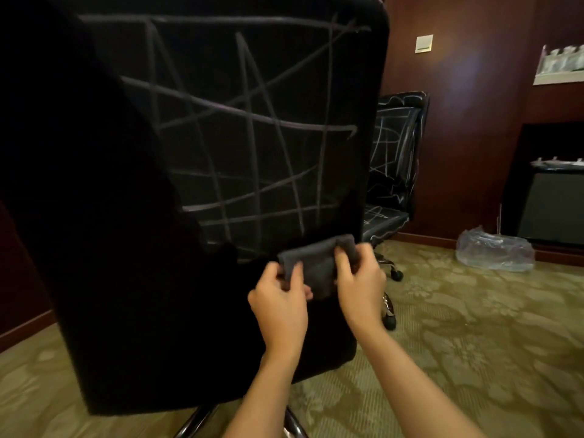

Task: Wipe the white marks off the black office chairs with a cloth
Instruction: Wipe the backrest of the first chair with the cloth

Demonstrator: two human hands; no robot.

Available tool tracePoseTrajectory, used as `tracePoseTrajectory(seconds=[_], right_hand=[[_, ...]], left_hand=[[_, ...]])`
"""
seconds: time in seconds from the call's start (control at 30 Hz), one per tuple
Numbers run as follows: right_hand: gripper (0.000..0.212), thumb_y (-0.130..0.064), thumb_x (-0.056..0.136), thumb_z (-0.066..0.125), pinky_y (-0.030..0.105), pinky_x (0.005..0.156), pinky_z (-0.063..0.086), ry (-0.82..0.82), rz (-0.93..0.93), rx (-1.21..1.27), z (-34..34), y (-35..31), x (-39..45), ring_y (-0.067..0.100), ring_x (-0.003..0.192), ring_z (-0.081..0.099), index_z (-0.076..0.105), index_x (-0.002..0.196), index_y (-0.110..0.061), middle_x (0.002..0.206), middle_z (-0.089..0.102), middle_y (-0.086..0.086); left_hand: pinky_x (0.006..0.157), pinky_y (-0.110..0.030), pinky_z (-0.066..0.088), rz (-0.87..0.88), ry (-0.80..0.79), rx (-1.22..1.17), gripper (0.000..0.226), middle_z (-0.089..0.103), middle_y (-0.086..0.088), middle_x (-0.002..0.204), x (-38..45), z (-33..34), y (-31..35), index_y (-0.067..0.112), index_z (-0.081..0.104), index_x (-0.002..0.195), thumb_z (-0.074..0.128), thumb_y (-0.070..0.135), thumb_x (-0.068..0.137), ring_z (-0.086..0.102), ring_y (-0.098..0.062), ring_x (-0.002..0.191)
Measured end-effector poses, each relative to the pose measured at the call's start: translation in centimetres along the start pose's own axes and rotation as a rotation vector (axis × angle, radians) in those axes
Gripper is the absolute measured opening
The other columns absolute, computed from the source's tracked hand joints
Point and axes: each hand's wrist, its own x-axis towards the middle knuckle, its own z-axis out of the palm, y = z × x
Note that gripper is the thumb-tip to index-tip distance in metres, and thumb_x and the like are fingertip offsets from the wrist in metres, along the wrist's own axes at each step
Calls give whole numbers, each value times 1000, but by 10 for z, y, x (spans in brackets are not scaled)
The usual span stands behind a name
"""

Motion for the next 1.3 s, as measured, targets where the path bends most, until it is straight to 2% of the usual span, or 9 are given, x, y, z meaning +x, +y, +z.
tracePoseTrajectory(seconds=[0.17, 0.4, 0.57, 0.67, 0.73, 0.93, 1.03, 1.17, 1.3], right_hand=[[23, -39, 94, 62, 48, 64, 54, 7, -136, 75, 15, -55, 25, 21, 66, 65, 53, 81, -22, 67, 61, -4], [23, -41, 95, 55, 47, 61, 55, -96, 104, -17, 48, 1, -62, 20, 63, 66, 47, 81, -24, 66, 62, -4], [19, -28, 93, 68, 16, 53, 48, -64, -21, 202, 54, -86, -35, 5, 58, 66, 57, 80, -19, 64, 64, -2], [26, -41, 90, 67, 37, 62, 57, -93, -84, 189, 75, -124, -18, 15, 62, 69, 52, 79, -24, 64, 64, -3], [29, -47, 89, 63, 44, 68, 55, -136, -79, 74, 89, -117, -23, 23, 66, 69, 48, 80, -24, 64, 64, -2], [28, -48, 94, 56, 46, 62, 55, -153, -9, -20, 95, -57, -80, 21, 64, 68, 45, 82, -25, 67, 64, -1], [30, -47, 91, 59, 47, 61, 54, -101, -63, 42, 93, -93, -65, 22, 61, 68, 48, 76, -23, 59, 62, -1], [30, -39, 93, 64, 40, 64, 54, -52, -171, 150, 94, -178, -18, 5, 49, 63, 51, 72, -21, 53, 59, -7], [32, -53, 91, 51, 46, 67, 55, -47, -167, -11, 114, -169, -13, 26, 66, 69, 54, 89, -22, 62, 66, -2]], left_hand=[[61, -46, 59, 92, 101, -39, 27, 66, -1, 52, 40, -19, 33, 22, 55, 72, 69, 29, 93, 67, -15, 47], [60, -47, 61, -70, 58, 105, 17, 69, 2, 56, 4, -63, -36, 18, 62, 78, 70, 24, 92, 68, -9, 51], [58, -43, 59, 72, 192, 19, 25, 67, -1, 54, 50, -86, 16, 15, 57, 72, 70, 25, 93, 68, -16, 49], [54, -34, 58, 98, 229, 12, 23, 68, -4, 55, 81, -105, 47, 12, 62, 78, 71, 29, 92, 69, -17, 50], [56, -38, 60, 56, 204, 64, 24, 68, -4, 54, 87, -116, 36, 14, 64, 78, 73, 33, 89, 68, -17, 49], [52, -35, 58, 23, 130, 166, 19, 66, 0, 53, 44, -129, -17, 17, 64, 75, 73, 22, 91, 65, -8, 47], [54, -37, 58, 97, 161, 130, 23, 66, 0, 54, 63, -135, 7, 16, 61, 72, 72, 25, 91, 65, -9, 48], [52, -31, 56, 221, 250, 28, 22, 67, 0, 58, 112, -142, 77, 22, 62, 74, 69, 31, 93, 66, -11, 51], [56, -36, 56, 203, 190, 87, 25, 64, 1, 51, 129, -149, 71, 20, 60, 71, 71, 34, 91, 64, -11, 46]])
